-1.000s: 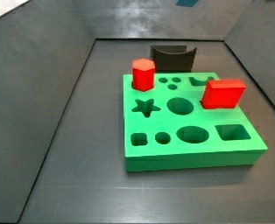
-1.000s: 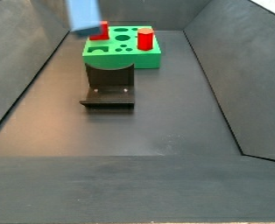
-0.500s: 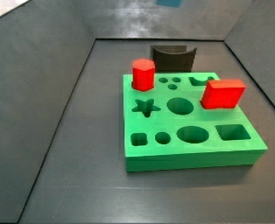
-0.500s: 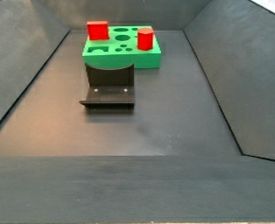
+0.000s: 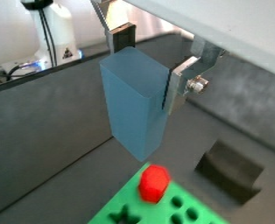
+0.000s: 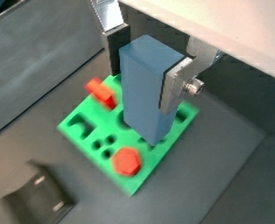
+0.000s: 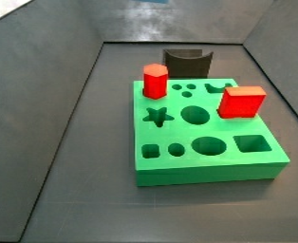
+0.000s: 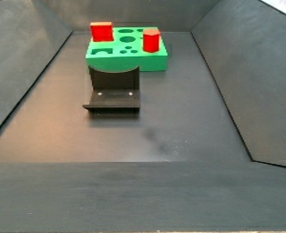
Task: Pick up the rectangle object. Move up. Place the rectangle object on the fixture. Regrasp the rectangle object. Move to above the board. Insert the rectangle object.
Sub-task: Move to above the board, then insert the rectangle object.
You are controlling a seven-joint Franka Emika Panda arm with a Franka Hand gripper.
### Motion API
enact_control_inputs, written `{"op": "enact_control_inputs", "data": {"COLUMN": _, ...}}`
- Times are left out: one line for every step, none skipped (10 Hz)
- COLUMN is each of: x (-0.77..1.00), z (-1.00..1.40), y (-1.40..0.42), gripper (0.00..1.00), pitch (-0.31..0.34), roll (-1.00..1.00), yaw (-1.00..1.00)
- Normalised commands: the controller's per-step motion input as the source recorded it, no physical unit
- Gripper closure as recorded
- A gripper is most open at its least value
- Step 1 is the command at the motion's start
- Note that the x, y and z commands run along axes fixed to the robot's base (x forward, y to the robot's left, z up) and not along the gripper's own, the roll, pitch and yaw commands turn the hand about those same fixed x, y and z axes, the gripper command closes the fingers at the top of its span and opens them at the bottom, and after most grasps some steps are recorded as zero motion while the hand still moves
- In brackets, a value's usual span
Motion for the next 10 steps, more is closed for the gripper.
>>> {"op": "enact_control_inputs", "data": {"x": -0.17, "z": 0.06, "y": -0.13, "gripper": 1.0, "pitch": -0.104, "roll": -0.63, "yaw": -0.1}}
{"op": "enact_control_inputs", "data": {"x": -0.09, "z": 0.04, "y": -0.07, "gripper": 1.0, "pitch": -0.043, "roll": -0.36, "yaw": -0.05}}
{"op": "enact_control_inputs", "data": {"x": -0.05, "z": 0.02, "y": -0.04, "gripper": 1.0, "pitch": -0.027, "roll": -0.24, "yaw": -0.03}}
{"op": "enact_control_inputs", "data": {"x": 0.0, "z": -0.02, "y": 0.0, "gripper": 1.0, "pitch": -0.019, "roll": 0.0, "yaw": 0.0}}
{"op": "enact_control_inputs", "data": {"x": 0.0, "z": 0.0, "y": 0.0, "gripper": 1.0, "pitch": -0.01, "roll": 0.0, "yaw": 0.0}}
{"op": "enact_control_inputs", "data": {"x": -0.15, "z": -0.07, "y": -0.03, "gripper": 1.0, "pitch": -0.049, "roll": 0.0, "yaw": 0.01}}
{"op": "enact_control_inputs", "data": {"x": 0.48, "z": -0.49, "y": -0.37, "gripper": 1.0, "pitch": -0.019, "roll": 0.0, "yaw": 0.3}}
{"op": "enact_control_inputs", "data": {"x": 0.56, "z": -0.54, "y": -0.38, "gripper": 1.0, "pitch": -0.043, "roll": 0.0, "yaw": 0.36}}
{"op": "enact_control_inputs", "data": {"x": 0.55, "z": -0.56, "y": -0.41, "gripper": 1.0, "pitch": -0.067, "roll": -0.02, "yaw": 0.36}}
{"op": "enact_control_inputs", "data": {"x": 0.63, "z": -0.57, "y": -0.38, "gripper": 1.0, "pitch": -0.063, "roll": -0.07, "yaw": 0.36}}
